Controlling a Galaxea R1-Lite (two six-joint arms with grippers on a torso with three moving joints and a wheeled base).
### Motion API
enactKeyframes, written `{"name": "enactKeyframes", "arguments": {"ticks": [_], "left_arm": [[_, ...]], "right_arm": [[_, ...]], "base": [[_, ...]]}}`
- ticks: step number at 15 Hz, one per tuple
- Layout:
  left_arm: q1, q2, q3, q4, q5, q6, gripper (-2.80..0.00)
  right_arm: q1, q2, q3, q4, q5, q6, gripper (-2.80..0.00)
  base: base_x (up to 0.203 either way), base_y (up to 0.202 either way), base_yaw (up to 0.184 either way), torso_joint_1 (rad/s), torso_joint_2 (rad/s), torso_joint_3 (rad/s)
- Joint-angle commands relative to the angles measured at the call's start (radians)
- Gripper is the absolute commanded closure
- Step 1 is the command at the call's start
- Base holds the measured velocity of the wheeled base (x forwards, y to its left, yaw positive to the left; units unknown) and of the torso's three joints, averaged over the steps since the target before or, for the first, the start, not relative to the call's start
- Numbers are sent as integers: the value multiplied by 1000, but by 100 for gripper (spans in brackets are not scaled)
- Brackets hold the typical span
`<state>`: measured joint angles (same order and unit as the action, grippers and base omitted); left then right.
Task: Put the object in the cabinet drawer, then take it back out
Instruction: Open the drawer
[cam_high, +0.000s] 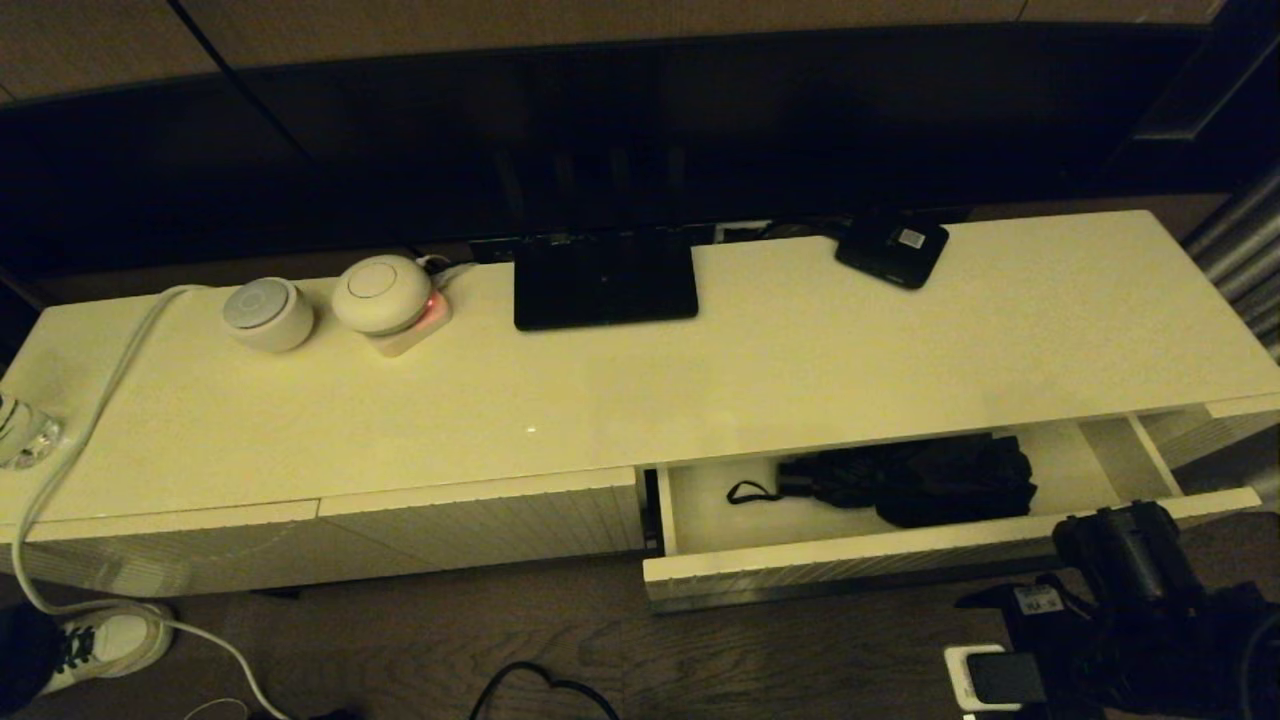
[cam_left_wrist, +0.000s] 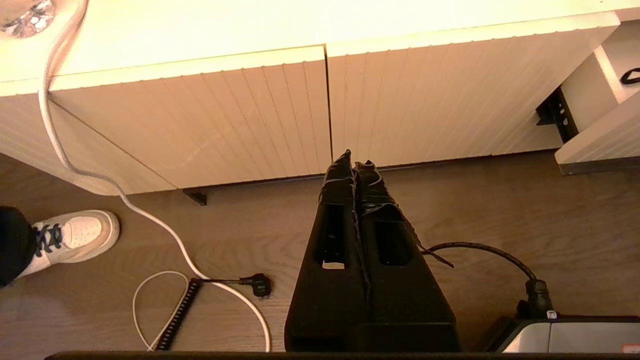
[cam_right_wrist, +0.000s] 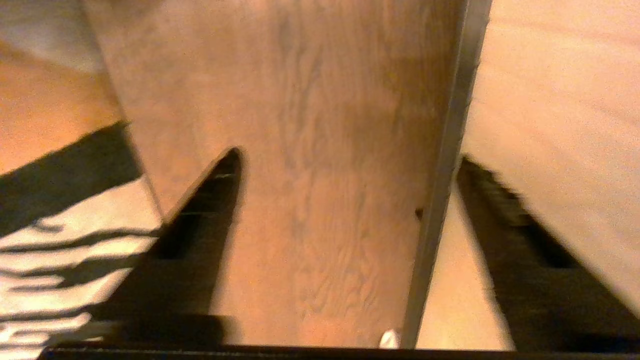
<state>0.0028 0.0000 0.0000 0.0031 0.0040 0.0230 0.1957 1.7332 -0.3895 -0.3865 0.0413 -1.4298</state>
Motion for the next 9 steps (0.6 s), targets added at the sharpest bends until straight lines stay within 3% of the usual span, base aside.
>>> {"name": "enactKeyframes", "arguments": {"ticks": [1, 6, 9], "left_arm": [[0, 0, 3, 0, 1, 0, 0], [0, 0, 3, 0, 1, 0, 0], [0, 0, 3, 0, 1, 0, 0]], "right_arm": [[1, -203, 56, 62, 1, -3, 0], [1, -560, 107, 314, 30, 62, 0], [1, -732, -11, 580, 46, 257, 0]], "base": [[0, 0, 0, 0, 0, 0], [0, 0, 0, 0, 0, 0], [0, 0, 0, 0, 0, 0]]}}
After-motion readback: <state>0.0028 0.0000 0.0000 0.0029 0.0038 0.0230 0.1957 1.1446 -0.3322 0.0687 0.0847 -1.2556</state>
